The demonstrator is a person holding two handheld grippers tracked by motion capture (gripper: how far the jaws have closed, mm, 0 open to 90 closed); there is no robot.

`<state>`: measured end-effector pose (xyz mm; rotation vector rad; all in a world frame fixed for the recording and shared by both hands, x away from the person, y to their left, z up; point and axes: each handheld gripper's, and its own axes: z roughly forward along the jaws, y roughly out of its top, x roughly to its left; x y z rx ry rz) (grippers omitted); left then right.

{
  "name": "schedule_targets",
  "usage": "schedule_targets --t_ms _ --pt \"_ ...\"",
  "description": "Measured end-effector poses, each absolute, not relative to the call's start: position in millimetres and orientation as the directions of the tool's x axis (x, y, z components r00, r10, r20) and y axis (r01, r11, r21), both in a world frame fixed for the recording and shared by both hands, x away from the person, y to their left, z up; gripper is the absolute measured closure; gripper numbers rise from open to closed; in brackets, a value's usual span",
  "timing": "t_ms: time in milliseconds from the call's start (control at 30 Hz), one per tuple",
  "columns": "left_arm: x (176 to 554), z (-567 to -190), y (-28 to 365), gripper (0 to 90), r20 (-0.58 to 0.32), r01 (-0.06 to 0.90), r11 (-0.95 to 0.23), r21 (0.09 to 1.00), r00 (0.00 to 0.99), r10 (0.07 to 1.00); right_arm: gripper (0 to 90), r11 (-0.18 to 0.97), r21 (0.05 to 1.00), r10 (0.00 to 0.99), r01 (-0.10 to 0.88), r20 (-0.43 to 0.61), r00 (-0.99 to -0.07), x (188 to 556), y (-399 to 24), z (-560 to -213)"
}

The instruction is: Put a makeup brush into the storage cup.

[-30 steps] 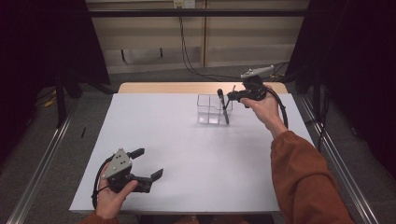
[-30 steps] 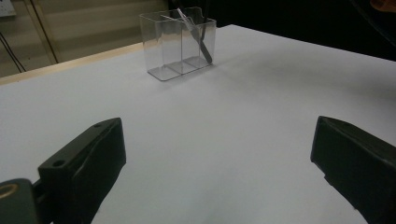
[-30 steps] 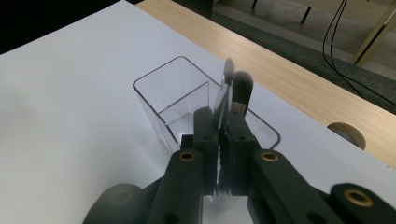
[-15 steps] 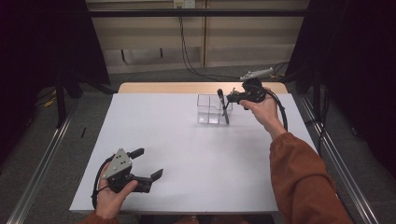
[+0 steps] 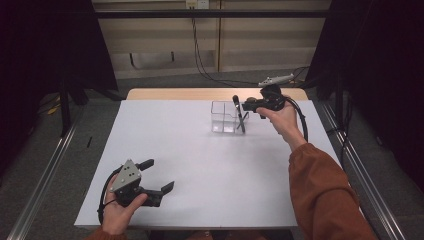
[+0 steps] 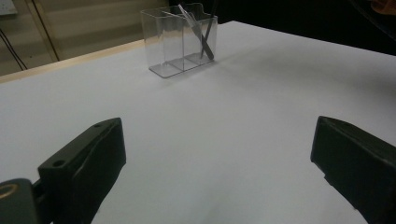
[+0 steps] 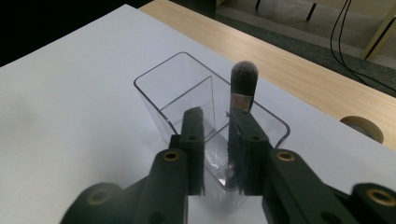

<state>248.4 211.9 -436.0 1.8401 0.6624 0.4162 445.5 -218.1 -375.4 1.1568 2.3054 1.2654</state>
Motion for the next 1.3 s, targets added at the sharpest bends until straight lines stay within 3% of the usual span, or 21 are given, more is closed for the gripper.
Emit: schedule_targets --t_ms 100,200,700,833,1300 --pt "248.6 -436.2 212.0 3.3 -0.030 0.241 -0.259 0.935 0.784 0.620 64.3 0.278 0.816 0.767 0.506 0.129 -0.629 443.9 -220.6 -376.3" --pt "248.5 -436.0 212.0 3.2 -0.031 0.240 -0.256 0.936 0.783 0.621 48.2 0.263 0.820 0.786 0.509 0.124 -0.606 442.4 -224.0 -380.8" --pt "250.1 -436.1 214.4 3.2 -0.034 0.249 -0.254 0.934 0.773 0.634 6.9 0.141 0.866 0.813 0.480 0.175 -0.555 427.0 -239.3 -394.5" --pt "251.4 -437.1 214.4 3.2 -0.047 0.261 -0.243 0.934 0.767 0.640 0.9 0.133 0.870 0.814 0.475 0.177 -0.554 423.3 -241.6 -401.0" --pt "249.8 -438.2 220.2 3.3 -0.047 0.271 -0.245 0.931 0.754 0.655 0.8 0.089 0.890 0.818 0.448 0.191 -0.542 401.2 -255.0 -406.6"
